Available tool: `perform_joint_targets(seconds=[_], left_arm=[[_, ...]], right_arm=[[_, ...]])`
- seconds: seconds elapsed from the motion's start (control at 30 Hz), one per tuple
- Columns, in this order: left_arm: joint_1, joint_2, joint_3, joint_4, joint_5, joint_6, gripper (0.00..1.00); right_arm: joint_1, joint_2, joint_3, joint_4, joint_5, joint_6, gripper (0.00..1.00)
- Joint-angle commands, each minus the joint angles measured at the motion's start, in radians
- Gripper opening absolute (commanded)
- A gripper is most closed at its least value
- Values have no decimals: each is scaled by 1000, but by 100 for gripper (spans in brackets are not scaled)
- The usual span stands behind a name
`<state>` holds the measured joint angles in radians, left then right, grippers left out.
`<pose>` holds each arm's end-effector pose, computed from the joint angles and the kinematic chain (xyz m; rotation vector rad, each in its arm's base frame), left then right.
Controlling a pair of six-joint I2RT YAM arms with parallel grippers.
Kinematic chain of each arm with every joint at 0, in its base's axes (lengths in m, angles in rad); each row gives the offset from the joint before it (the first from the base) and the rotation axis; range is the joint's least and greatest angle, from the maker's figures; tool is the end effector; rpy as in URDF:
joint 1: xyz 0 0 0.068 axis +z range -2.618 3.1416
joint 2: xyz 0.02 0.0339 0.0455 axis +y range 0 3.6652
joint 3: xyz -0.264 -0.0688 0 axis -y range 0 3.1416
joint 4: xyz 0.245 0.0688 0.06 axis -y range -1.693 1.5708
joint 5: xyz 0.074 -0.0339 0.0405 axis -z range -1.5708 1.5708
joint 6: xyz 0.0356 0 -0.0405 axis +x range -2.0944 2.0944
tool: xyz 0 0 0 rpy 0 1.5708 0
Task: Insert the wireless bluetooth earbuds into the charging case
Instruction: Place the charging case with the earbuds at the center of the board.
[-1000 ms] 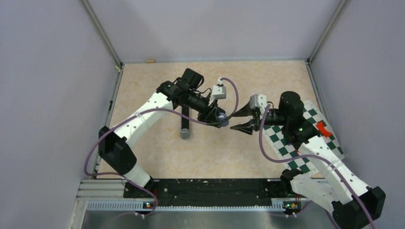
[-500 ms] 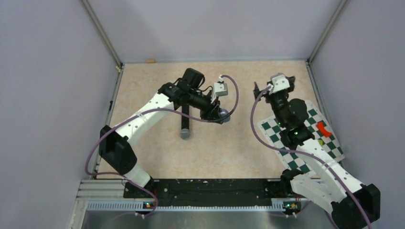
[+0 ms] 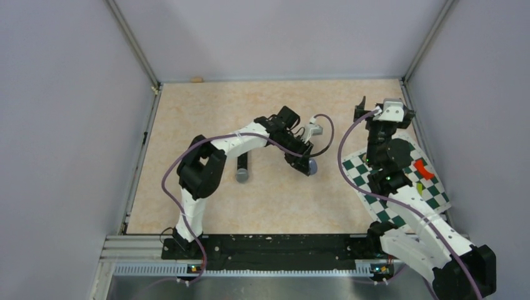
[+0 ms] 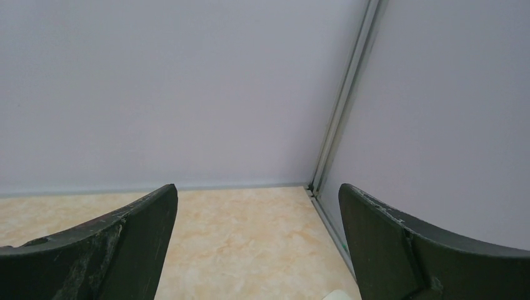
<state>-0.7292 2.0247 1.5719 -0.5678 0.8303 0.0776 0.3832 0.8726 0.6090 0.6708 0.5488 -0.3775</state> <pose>0.3058 -0.3085 0.2140 1.3112 2.2524 -1.3137 0.1909 0.0569 0.3512 0.0296 1.2317 -0.3139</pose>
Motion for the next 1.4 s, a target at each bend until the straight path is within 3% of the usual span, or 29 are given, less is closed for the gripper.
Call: perform_joint_targets(seconds=[0.0, 0.37, 0.7, 0.87, 1.03, 1.2, 1.37], left_arm=[[-12, 31, 80, 43, -27, -63, 0], [-84, 121, 100, -50, -201, 40, 2], [-81, 108, 75, -122, -382, 122, 2], [-74, 108, 87, -167, -402, 159, 6], [-68, 116, 88, -185, -426, 178, 15], [-69, 127, 102, -194, -426, 180, 39], [-68, 141, 115, -198, -419, 174, 56]], right_arm=[[-5, 3, 18, -6, -5, 41, 98], [-4, 4, 21, -26, -26, 51, 98], [-5, 4, 23, -37, -36, 53, 98], [-5, 3, 25, -45, -36, 55, 98], [-5, 1, 28, -48, -35, 57, 98], [-5, -1, 29, -49, -36, 58, 98], [-6, 1, 28, -50, -35, 57, 98]])
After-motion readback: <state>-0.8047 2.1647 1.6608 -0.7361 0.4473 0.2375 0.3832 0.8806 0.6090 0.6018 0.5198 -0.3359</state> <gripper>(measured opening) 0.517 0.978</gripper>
